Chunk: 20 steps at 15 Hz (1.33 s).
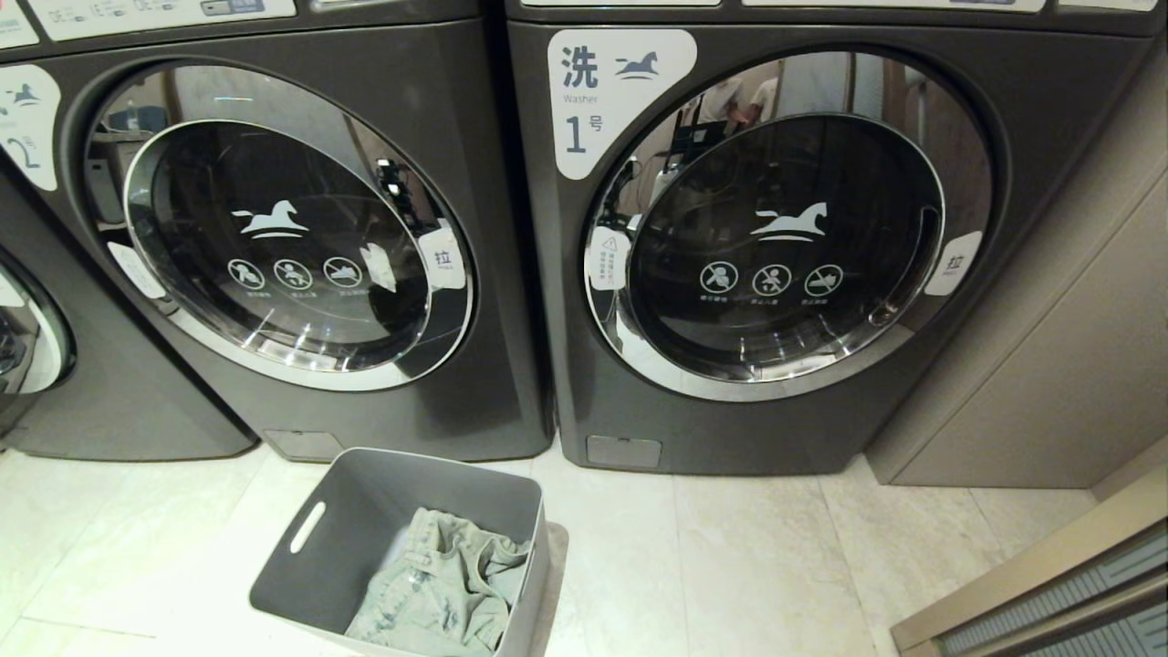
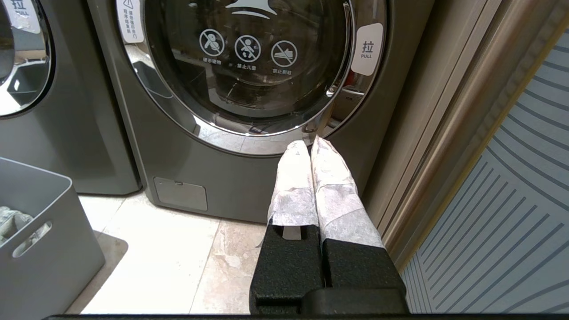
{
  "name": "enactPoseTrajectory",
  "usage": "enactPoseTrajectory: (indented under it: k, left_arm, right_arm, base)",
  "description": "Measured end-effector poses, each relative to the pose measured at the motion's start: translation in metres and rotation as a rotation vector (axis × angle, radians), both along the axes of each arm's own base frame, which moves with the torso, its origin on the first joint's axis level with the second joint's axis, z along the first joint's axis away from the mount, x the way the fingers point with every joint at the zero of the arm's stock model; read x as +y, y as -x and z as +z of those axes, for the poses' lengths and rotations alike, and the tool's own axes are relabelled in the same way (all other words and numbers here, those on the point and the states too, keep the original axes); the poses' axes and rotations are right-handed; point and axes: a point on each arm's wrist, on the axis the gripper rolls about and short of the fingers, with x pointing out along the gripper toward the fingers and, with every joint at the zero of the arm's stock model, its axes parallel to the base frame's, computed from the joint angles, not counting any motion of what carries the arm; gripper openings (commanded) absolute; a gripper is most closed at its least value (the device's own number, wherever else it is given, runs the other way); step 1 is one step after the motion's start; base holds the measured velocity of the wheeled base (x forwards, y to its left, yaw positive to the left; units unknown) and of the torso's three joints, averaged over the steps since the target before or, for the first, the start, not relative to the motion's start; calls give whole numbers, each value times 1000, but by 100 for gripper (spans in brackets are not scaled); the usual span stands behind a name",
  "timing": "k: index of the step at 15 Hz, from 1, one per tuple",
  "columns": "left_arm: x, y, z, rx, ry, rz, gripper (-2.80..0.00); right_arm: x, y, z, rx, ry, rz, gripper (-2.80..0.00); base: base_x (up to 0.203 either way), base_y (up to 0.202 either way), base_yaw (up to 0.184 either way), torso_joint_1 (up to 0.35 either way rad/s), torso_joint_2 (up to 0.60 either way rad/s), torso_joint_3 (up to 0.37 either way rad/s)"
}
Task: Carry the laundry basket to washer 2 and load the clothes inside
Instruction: Open the lid of the washing machine
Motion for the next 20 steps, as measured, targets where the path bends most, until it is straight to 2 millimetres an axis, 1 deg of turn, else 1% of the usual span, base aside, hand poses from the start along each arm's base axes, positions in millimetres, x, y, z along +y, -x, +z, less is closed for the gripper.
enactPoseTrajectory:
  k: [15, 20]
  left_arm:
    - [0, 0, 0, 0, 0, 0, -280]
    - [0, 0, 0, 3, -29, -8, -280]
  right_arm:
    - [0, 0, 0, 0, 3, -1, -280]
    - [0, 0, 0, 0, -4, 1, -280]
  base:
    - [0, 0, 0, 0, 0, 0]
    - [0, 0, 0, 0, 0, 0]
